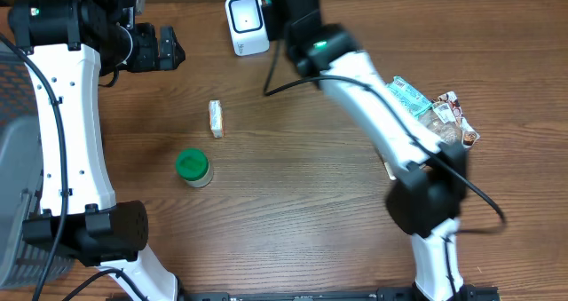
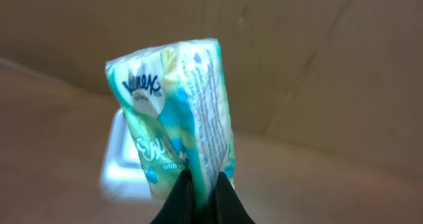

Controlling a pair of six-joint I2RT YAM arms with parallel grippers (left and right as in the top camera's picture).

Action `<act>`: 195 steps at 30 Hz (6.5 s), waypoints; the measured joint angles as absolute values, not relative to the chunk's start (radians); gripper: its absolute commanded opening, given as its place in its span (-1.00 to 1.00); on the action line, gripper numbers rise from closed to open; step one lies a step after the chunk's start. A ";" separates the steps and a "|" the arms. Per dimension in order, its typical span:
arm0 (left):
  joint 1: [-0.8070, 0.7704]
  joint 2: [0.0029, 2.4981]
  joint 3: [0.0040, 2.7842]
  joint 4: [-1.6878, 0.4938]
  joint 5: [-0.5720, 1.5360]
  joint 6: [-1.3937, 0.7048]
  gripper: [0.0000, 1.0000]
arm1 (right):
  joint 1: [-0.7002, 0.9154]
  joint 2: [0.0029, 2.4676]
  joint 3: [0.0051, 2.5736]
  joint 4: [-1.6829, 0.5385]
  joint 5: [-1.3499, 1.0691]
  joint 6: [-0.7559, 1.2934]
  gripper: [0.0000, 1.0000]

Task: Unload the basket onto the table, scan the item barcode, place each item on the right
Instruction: 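Hold the Kleenex pack under the scanner with the right gripper, then carry the Kleenex pack right and drop it on the pile, then move the right gripper to the orange-white tissue pack and grasp it, then drag the orange tissue pack down and release it on the table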

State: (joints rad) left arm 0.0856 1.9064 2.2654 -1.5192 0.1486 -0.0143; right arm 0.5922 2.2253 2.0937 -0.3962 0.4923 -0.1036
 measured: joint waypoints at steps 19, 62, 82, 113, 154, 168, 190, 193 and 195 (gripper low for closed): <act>0.086 1.906 2.265 -1.519 0.148 -0.014 0.99 | 0.631 2.513 2.093 0.006 0.703 -0.801 -0.92; 0.086 1.906 2.265 -1.519 0.148 -0.014 0.99 | 0.635 2.273 2.080 -0.471 0.450 -0.389 -0.92; 0.086 1.906 2.265 -1.519 0.148 -0.014 0.99 | 0.169 1.773 2.064 -1.578 0.077 0.324 -0.92; 0.086 1.906 2.265 -1.519 0.148 -0.014 0.99 | -0.097 1.795 1.439 -1.255 -0.007 0.401 -0.03; 0.086 1.906 2.265 -1.519 0.148 -0.014 0.99 | 0.720 2.247 1.781 -0.455 -0.276 0.471 0.03; 0.086 1.906 2.265 -1.519 0.148 -0.014 0.99 | 0.723 2.337 1.786 -0.402 -0.247 0.472 -0.56; 0.086 1.906 2.265 -1.520 0.148 -0.014 0.99 | 0.540 2.273 1.903 -1.108 -0.652 0.102 -0.92; 0.086 1.906 2.265 -1.519 0.148 -0.014 0.99 | 0.504 2.262 1.848 -1.077 -0.715 0.021 -0.92; 0.086 1.906 2.265 -1.519 0.148 -0.014 0.99 | 0.495 2.262 1.785 -1.029 -0.741 -0.008 -0.84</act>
State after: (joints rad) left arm 0.0856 1.9064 2.2654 -1.5192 0.1482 -0.0143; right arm 0.4953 2.2616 1.7855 -1.0294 -0.7410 -0.0082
